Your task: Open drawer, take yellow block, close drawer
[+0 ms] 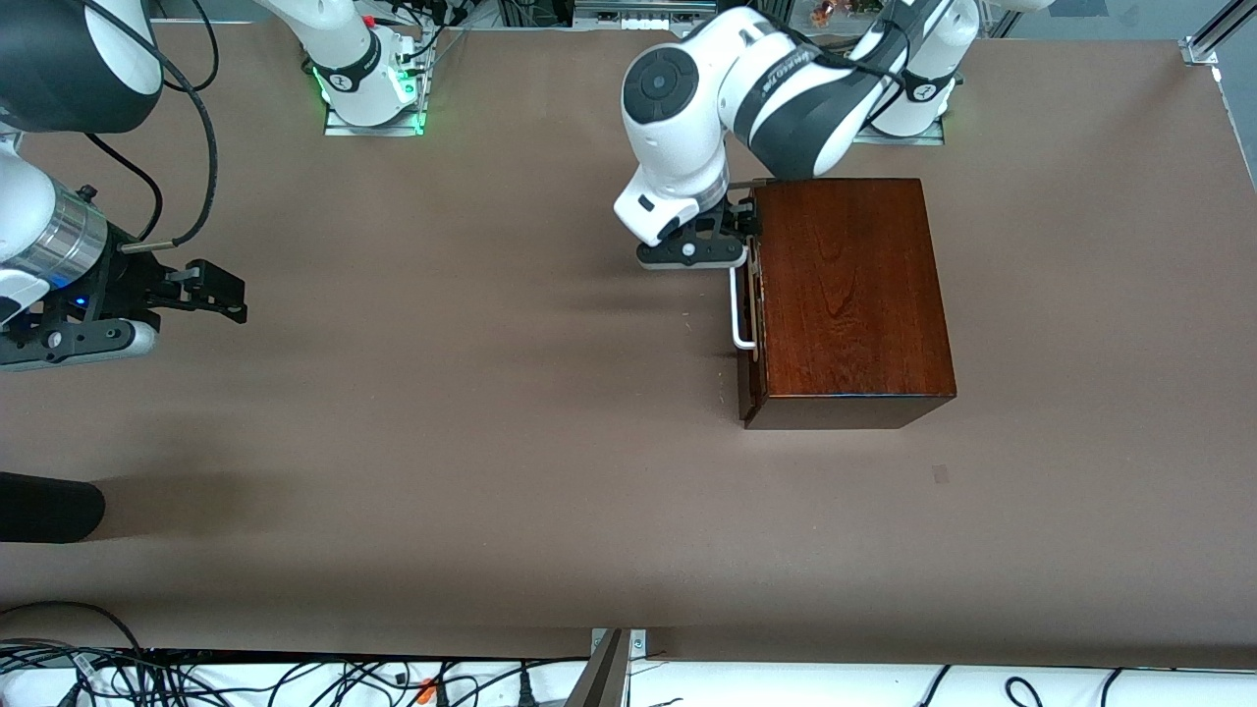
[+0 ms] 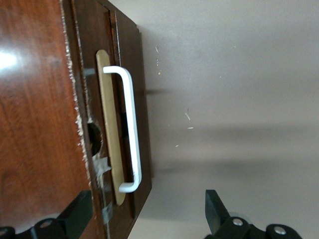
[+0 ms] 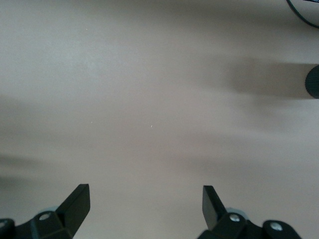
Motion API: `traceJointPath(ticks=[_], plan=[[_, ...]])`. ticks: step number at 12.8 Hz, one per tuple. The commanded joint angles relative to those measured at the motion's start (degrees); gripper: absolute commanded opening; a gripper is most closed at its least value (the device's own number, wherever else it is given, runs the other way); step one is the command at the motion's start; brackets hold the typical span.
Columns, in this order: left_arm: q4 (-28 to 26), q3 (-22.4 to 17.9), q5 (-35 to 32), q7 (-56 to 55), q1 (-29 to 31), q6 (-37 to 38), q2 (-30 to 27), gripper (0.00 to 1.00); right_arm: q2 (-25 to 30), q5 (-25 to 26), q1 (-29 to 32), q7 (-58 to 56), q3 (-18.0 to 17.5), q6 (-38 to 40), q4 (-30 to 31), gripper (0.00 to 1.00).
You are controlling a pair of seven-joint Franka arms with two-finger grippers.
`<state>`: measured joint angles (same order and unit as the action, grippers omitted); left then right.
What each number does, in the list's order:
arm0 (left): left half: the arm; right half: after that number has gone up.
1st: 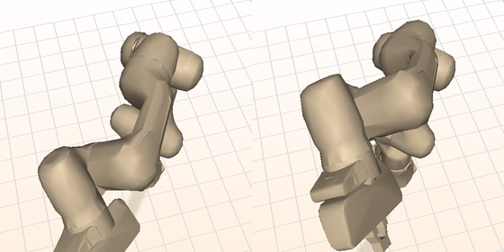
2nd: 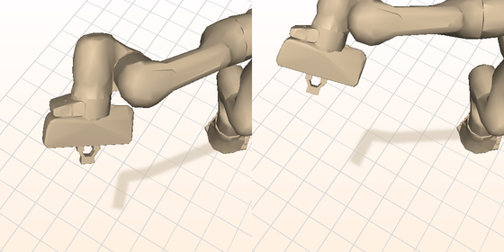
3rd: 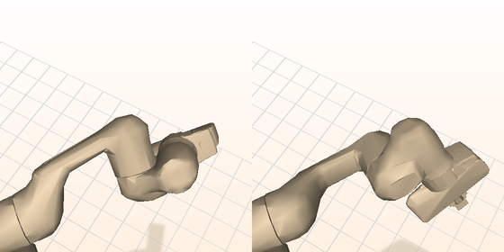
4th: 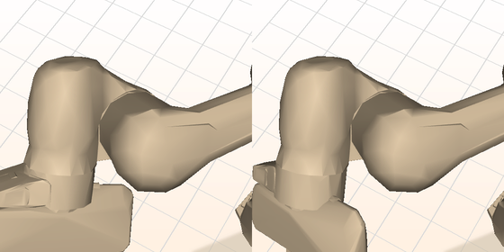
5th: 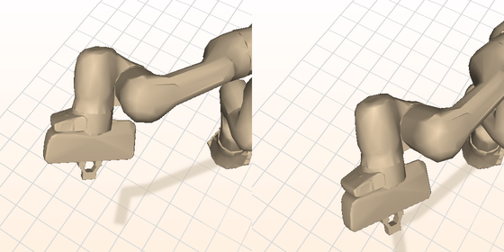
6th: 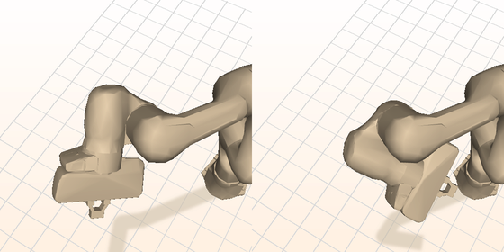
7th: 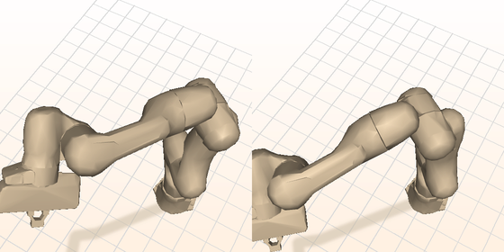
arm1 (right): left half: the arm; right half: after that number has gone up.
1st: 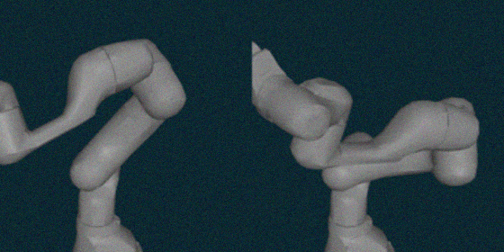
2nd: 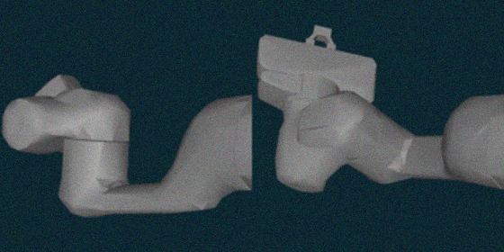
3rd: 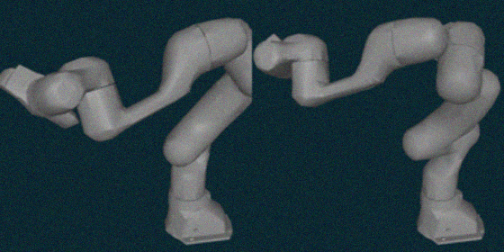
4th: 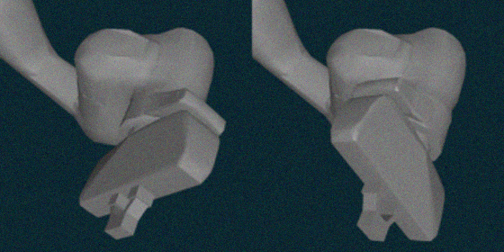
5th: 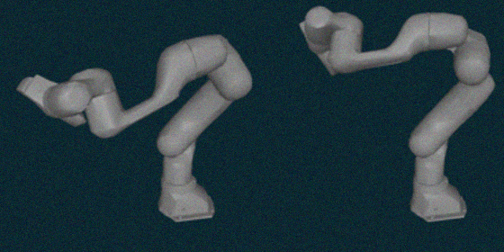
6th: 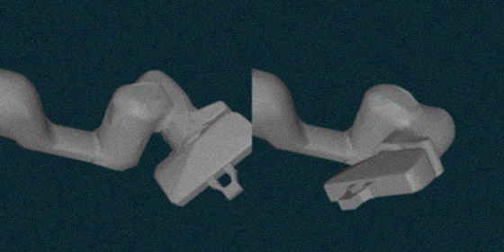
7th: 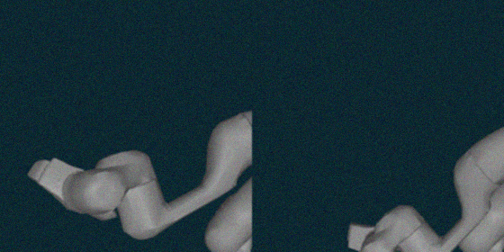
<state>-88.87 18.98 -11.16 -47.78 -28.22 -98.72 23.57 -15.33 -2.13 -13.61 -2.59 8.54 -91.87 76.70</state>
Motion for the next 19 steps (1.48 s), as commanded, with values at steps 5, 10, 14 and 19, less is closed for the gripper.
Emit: traceJointPath(ticks=[5, 10, 14, 19], plan=[[-2.96, 0.36, -9.12, -5.48, -1.14, -3.76, 3.76, 1.00, 1.45, -1.03, -0.01, 0.48, -0.01, -0.67, 1.52, 1.00], [-5.96, 0.36, -14.41, -6.27, -0.96, -9.03, 6.14, 1.00, 1.45, -1.03, -0.01, 0.48, 0.08, -0.59, 1.52, 1.00], [-6.84, 0.36, -18.27, -7.59, -0.96, -9.12, 7.37, 1.00, 1.45, -1.03, -0.01, 0.48, -0.01, -0.59, 1.52, 1.00], [-7.10, 0.36, -18.37, -10.76, -0.96, -11.93, 9.22, 1.00, 1.45, -1.03, -0.01, 0.48, 0.08, -0.59, 1.52, 1.00]])
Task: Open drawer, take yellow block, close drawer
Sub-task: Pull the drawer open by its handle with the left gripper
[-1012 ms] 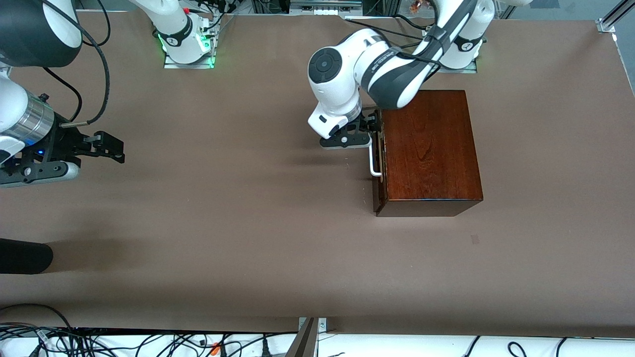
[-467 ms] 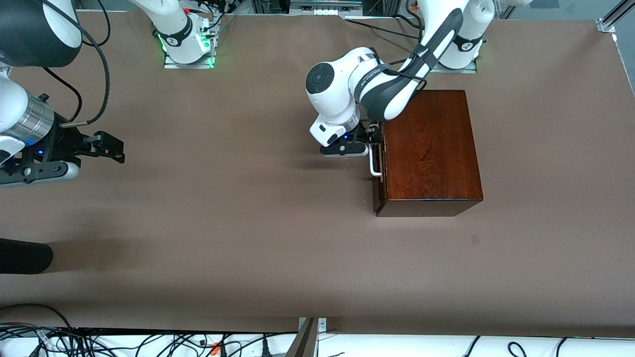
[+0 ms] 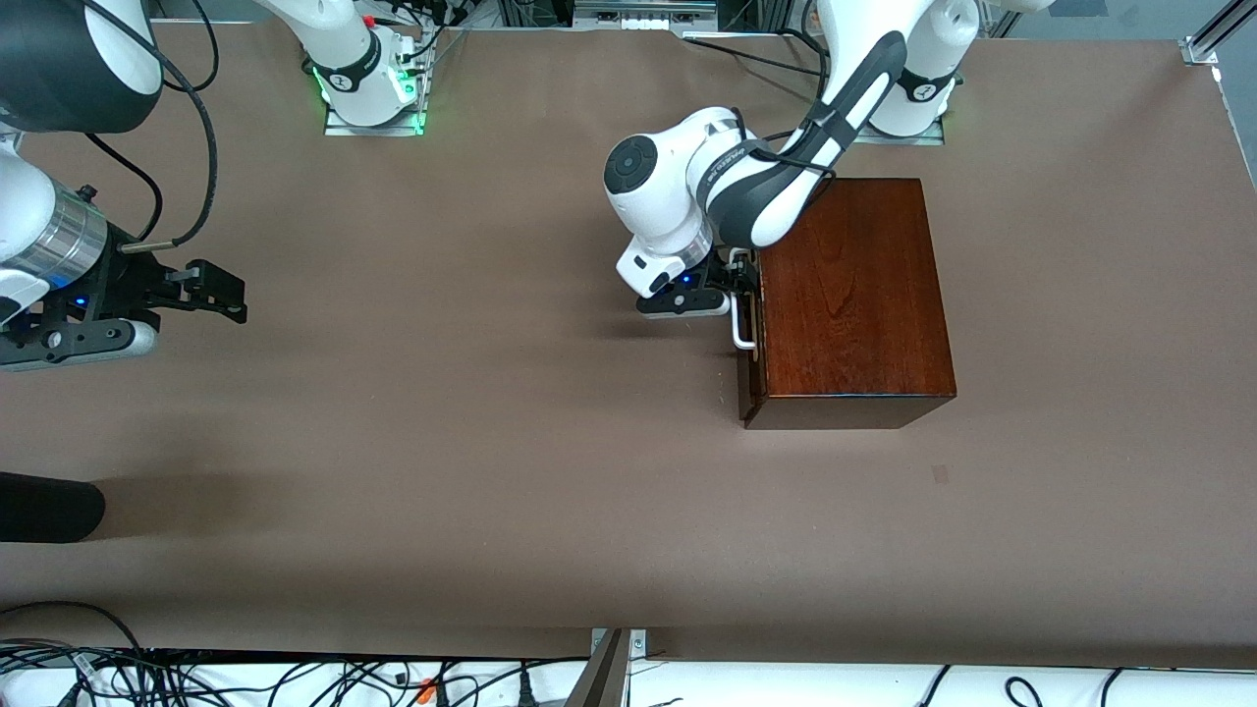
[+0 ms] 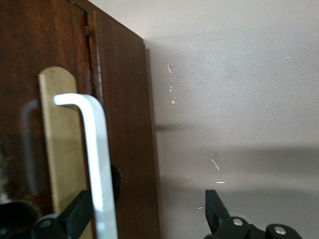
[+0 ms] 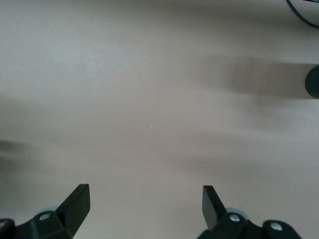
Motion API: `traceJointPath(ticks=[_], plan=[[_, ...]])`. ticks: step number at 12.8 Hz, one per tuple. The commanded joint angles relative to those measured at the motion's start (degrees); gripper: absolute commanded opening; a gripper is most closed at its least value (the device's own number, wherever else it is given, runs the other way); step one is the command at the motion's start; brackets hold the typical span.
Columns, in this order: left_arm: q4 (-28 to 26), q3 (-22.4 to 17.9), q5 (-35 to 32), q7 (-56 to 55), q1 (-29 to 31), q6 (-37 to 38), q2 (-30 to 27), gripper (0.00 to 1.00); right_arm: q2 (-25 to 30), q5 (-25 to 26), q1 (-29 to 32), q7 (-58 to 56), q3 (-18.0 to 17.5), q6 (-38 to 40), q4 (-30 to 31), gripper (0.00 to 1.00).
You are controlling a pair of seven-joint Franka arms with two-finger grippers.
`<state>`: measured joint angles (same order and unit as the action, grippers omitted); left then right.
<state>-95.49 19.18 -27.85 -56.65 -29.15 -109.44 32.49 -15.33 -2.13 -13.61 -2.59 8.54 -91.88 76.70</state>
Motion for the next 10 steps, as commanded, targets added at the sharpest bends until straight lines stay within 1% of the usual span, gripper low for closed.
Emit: traceJointPath(ticks=[1, 4, 6, 10], plan=[[-0.48, 0.16, -1.68, -2.14, 0.14, -1.83, 0.73, 1.00, 1.45, -1.03, -0.01, 0.48, 0.08, -0.66, 1.52, 1.00], [-0.31, 0.33, -0.81, -5.04, -0.56, -2.89, 0.91, 1.00, 1.45, -1.03, 0.08, 0.30, 0.16, -0.66, 1.52, 1.00], [0.30, 0.42, -0.19, -6.18, -2.57, -2.97, 0.91, 1.00, 1.45, -1.03, 0.08, 0.30, 0.16, -0.58, 1.52, 1.00], [0.66, 0.42, 5.43, -7.24, -2.93, -8.58, 1.35, 1.00, 1.45, -1.03, 0.08, 0.39, 0.08, -0.58, 1.52, 1.00]])
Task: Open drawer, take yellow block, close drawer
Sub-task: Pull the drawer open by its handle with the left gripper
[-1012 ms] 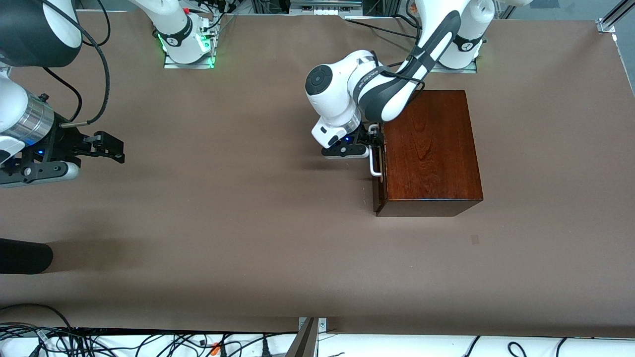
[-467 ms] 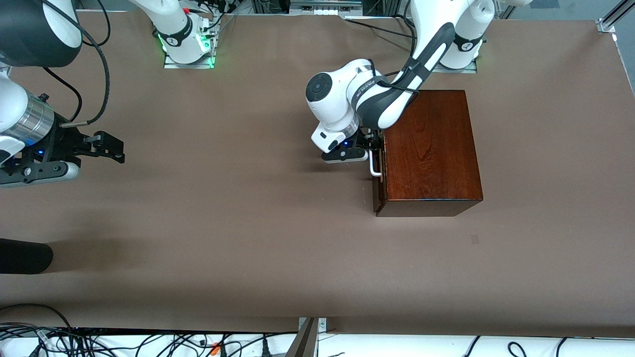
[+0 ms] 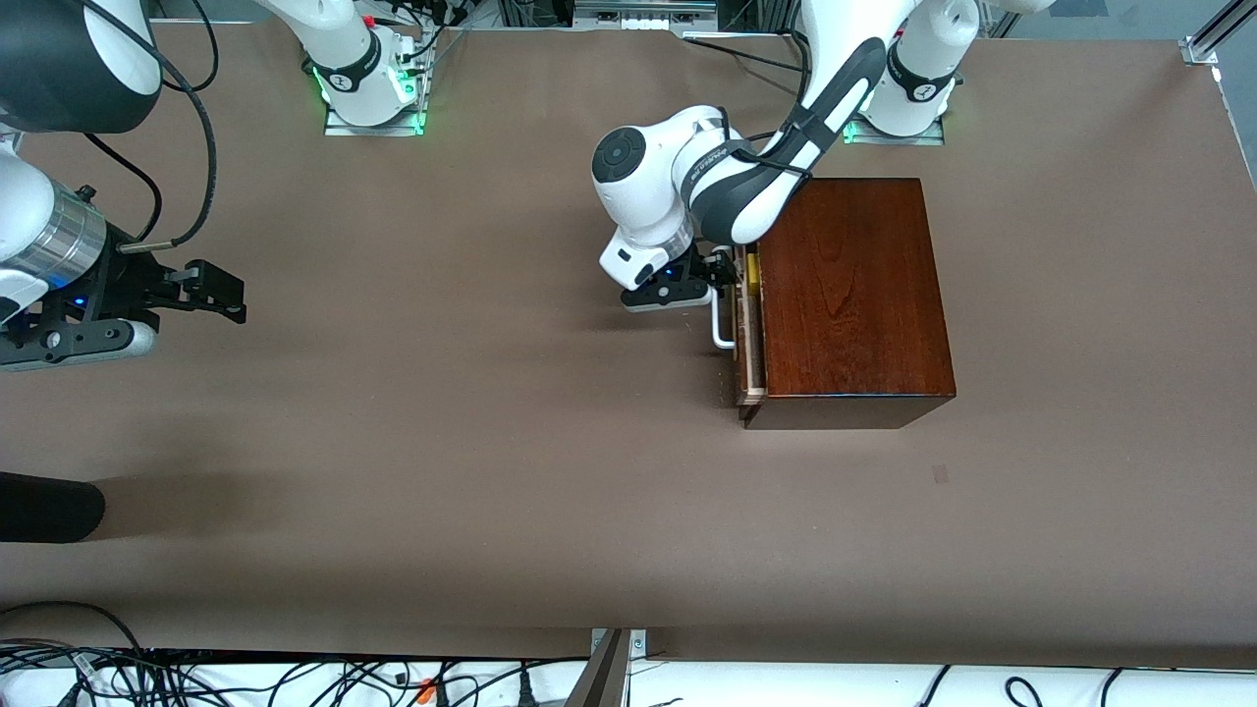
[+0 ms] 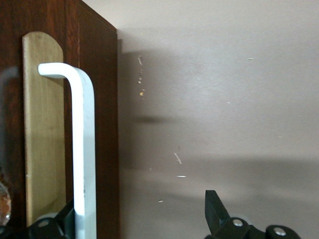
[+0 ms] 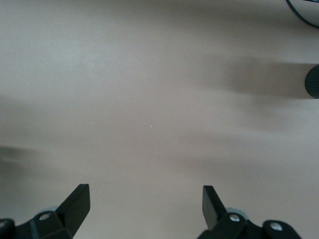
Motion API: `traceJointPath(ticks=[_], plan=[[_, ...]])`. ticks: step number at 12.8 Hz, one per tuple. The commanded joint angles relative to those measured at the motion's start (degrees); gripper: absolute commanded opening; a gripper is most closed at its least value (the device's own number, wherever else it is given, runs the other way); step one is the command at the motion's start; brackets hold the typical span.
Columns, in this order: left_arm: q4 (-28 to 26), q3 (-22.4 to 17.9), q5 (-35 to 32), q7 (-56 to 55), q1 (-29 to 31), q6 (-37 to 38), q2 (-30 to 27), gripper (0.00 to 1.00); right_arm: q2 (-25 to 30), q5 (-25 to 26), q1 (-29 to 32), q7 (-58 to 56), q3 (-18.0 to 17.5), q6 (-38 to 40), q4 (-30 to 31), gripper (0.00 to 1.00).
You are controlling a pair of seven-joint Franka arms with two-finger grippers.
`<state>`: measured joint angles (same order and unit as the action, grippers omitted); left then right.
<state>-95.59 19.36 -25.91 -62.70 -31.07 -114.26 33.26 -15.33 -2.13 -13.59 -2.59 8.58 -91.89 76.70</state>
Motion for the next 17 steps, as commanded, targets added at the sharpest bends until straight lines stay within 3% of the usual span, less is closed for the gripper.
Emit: traceJointPath(ticks=[1, 4, 7, 13, 17], plan=[[0.75, 0.24, 3.85, -1.11, -1.01, -5.70, 0.84, 1.00, 1.45, -1.03, 0.05, 0.39, 0.03, -0.58, 1.52, 1.00], [1.89, 0.24, 5.78, -1.11, -1.53, -10.19, 2.15, 1.00, 1.45, -1.03, 0.05, 0.39, 0.03, -0.58, 1.52, 1.00], [4.70, 0.24, 8.24, -1.90, -2.94, -10.29, 3.47, 1.00, 1.45, -1.03, 0.14, -0.04, 0.29, -0.58, 1.52, 1.00], [5.24, 0.15, 7.81, -2.34, -4.96, -10.29, 4.44, 1.00, 1.45, -0.95, 0.31, -0.22, 0.65, -0.49, 1.52, 1.00], [9.28, -0.20, 7.02, -1.73, -6.11, -9.58, 5.94, 1.00, 1.45, -0.95, 0.31, -0.31, 0.65, -0.49, 1.52, 1.00]])
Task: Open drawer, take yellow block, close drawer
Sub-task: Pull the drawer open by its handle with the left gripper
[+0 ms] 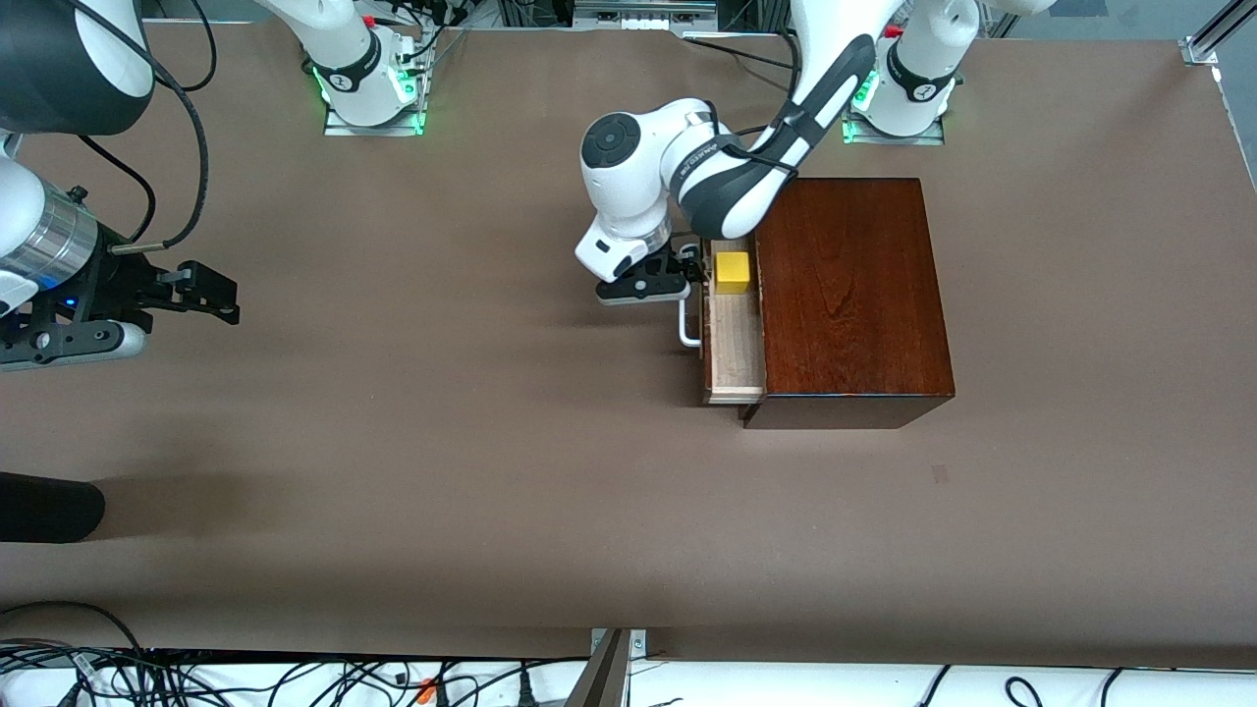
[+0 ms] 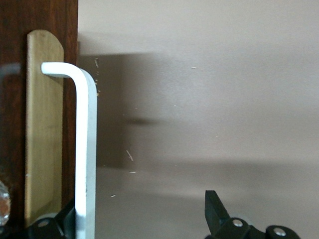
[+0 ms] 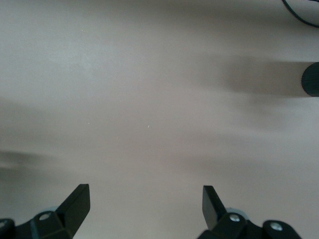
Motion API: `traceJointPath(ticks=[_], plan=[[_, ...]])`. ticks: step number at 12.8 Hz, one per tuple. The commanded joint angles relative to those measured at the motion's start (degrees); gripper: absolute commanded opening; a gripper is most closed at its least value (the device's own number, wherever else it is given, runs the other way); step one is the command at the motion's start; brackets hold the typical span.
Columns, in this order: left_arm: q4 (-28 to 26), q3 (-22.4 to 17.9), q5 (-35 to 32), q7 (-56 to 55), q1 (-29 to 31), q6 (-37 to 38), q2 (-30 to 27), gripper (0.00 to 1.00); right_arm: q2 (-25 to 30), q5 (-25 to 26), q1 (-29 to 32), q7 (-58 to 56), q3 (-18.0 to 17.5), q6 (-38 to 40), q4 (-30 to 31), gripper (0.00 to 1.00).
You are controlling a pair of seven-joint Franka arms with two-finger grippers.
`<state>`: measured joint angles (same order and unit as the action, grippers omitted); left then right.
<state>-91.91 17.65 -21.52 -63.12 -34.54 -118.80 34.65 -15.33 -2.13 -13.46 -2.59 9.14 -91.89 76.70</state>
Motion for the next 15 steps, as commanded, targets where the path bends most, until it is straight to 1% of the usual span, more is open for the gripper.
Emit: traceJointPath(ticks=[1, 6, 8, 10, 12, 14, 15], plan=[[5.78, 1.34, 2.62, -0.96, -2.64, -4.08, 4.47, 1.00, 1.45, -0.95, 0.19, -0.31, 0.09, -0.49, 1.52, 1.00], [5.96, 1.69, 2.09, -0.08, -2.73, 3.65, 2.97, 1.00, 1.36, -0.86, 0.19, -0.31, 0.09, -0.49, 1.52, 1.00], [6.04, 1.86, 1.48, 1.85, -2.82, 7.86, 1.92, 1.00, 1.36, -0.86, 0.19, -0.31, 0.09, -0.49, 1.52, 1.00], [8.40, 2.13, -0.10, 2.21, -3.08, 13.74, 0.87, 1.00, 1.36, -0.95, 0.19, -0.22, 0.09, -0.57, 1.52, 1.00], [12.61, 2.21, -0.02, 3.26, -3.60, 21.03, -0.18, 1.00, -0.47, -1.03, 0.19, -0.22, 0.01, -1.54, 1.61, 1.00], [16.22, 1.95, 0.86, 10.87, -2.91, 28.07, -4.47, 1.00, -0.49, -1.03, 0.10, -0.05, 0.01, -1.72, 1.61, 1.00], [16.59, 1.86, 0.95, 13.61, -2.03, 30.54, -6.59, 1.00, -0.49, -1.03, 0.10, -0.04, 0.01, -1.81, 1.61, 1.00]])
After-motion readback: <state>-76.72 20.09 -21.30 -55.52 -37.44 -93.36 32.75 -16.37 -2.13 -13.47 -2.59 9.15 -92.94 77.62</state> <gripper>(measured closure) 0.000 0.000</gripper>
